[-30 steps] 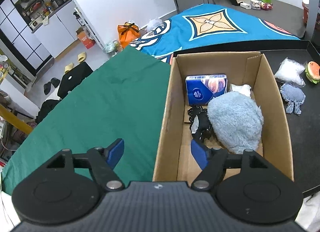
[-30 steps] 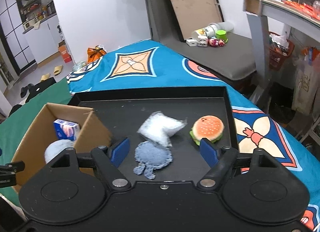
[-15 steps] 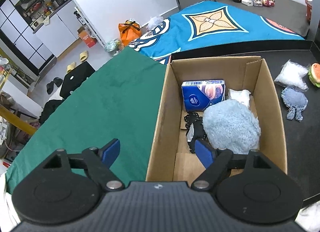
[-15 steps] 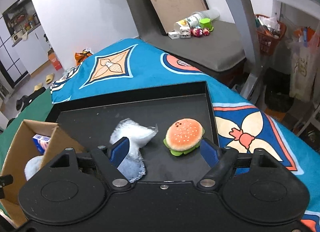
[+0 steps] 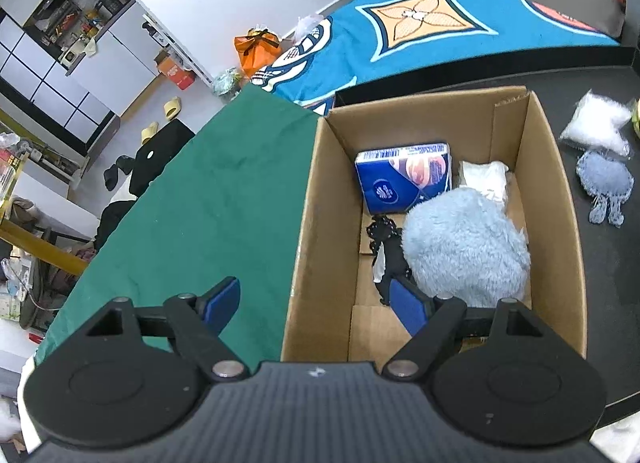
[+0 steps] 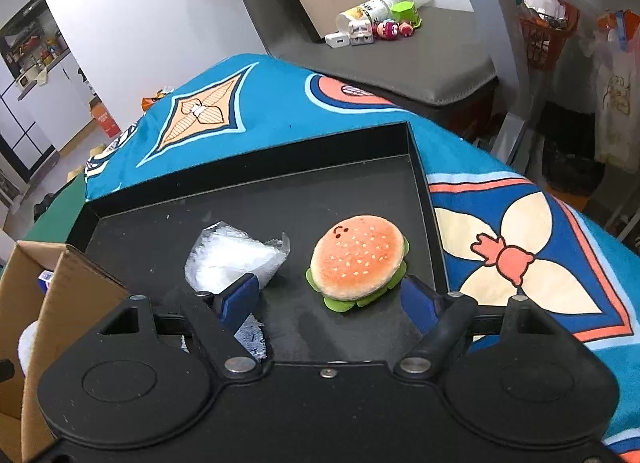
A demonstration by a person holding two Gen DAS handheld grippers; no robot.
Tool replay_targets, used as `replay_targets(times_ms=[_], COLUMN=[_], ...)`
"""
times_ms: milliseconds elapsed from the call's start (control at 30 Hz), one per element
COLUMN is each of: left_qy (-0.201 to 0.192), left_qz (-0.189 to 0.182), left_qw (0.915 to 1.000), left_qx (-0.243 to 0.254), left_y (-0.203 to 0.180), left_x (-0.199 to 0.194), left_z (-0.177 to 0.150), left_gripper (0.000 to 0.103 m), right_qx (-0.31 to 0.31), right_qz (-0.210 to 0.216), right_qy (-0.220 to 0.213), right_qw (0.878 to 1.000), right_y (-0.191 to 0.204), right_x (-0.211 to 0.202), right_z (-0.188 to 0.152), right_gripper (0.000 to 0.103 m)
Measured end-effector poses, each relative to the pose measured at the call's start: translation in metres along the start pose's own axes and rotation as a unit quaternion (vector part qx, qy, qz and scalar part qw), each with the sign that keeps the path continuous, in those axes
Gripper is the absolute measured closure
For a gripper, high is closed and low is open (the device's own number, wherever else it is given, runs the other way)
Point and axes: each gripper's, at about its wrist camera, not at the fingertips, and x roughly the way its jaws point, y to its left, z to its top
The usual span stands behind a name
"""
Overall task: Organize soft objects
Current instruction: 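Move the right gripper to the hamburger plush and grasp it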
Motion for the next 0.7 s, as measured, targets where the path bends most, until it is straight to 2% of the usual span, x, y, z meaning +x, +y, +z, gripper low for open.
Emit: replay_targets(times_ms=[300, 600, 633, 667, 700], left_qy=[0.016, 0.019, 0.019, 0.021, 0.022], left_qz=[0.004, 0.007, 0.007, 0.007, 0.006], left_qw=[0.9999, 0.9998, 0.9997, 0.9997, 0.9997], left_qx=[-0.002, -0.007, -0.008, -0.010, -0.013], left_y=[-0.004, -0.001, 0.000, 0.001, 0.003], left_x=[0.004, 0.003, 0.003, 0.004, 0.004], left_z=[0.005, 0.003, 0.002, 0.002, 0.002], left_gripper=[0.022, 0.022, 0.022, 0.022, 0.022], right_qx=[0.016, -0.014, -0.016, -0.014, -0.017], right_qz=[-0.001, -0.019, -0.024, -0.027, -0.030], right_qy=[0.008, -0.004, -0.005, -0.008, -0.007], right_qw=[1.000, 1.000, 1.000, 1.000, 0.999], right_y=[-0.008, 0.000, 0.000, -0.001, 0.000], right_x=[0.013, 0.022, 0.022, 0.021, 0.020], right_z=[0.000, 0.001, 0.001, 0.001, 0.001], right_gripper=[0.026, 0.027, 0.029, 0.041, 0.058])
